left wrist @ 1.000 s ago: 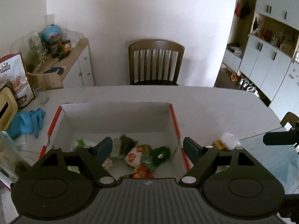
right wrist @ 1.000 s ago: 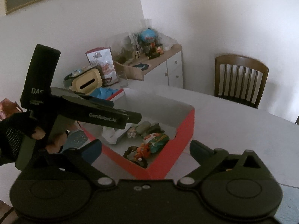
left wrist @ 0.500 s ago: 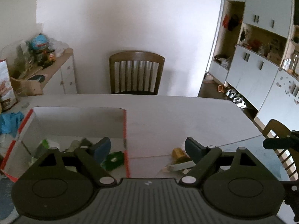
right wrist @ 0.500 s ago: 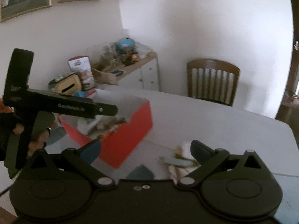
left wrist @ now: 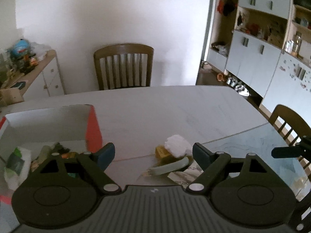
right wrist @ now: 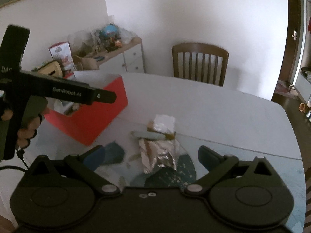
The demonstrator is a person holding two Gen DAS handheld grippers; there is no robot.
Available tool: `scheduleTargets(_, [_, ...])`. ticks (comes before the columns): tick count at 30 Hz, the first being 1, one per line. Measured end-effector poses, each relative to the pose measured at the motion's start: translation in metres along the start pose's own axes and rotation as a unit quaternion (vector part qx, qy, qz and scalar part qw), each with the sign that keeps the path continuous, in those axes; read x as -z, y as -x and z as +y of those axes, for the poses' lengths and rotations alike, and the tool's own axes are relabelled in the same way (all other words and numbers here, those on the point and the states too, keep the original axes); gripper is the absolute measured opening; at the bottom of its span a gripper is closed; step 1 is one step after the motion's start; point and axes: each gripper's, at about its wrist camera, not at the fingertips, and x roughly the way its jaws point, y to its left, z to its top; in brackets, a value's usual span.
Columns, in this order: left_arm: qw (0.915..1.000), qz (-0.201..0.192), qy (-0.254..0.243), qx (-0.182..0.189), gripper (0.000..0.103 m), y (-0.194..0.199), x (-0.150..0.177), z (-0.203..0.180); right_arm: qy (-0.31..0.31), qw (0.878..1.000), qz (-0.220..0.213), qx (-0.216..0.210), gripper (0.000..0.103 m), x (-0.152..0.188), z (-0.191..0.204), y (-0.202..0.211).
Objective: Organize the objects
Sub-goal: 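Move both grippers back toward the foil packets on the table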
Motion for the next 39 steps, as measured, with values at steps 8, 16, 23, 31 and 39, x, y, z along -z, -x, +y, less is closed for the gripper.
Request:
scheduleTargets(8, [0.9994, 0.025, -0.02, 0.011, 0.087, -0.041, 0.004, -0.015, -0.012, 1.0, 0.027, -0.001, 0.101, 0.012, -0.01, -0.036])
scheduleTargets(16, [0.9983, 0.037, -0.036, 0.029, 0.087, -0.078, 0.004, -0.027, -0.016, 0.999, 0.048, -0.011, 0.101, 0.018, -0.013, -0.07])
scheduleTargets(23, [0.9972, 0.052, -0.039, 0.037, 0.087, -0.113, 0.004, -0.035, -0.015, 0.998, 0.057, -0.008, 0.1, 0.02, -0.012, -0.096])
scheduleTargets(31, [0.9951, 0.068, -0.057, 0.044, 0.087, -0.14, 0.009, -0.041, -0.025, 0.997, 0.075, -0.019, 0.099, 0.023, -0.014, -0.12])
scheduleTargets(39, [0.9942, 0.07, -0.066, 0.048, 0.087, -0.15, 0.013, -0.043, -0.03, 0.996, 0.08, -0.017, 0.093, 0.025, -0.013, -0.135])
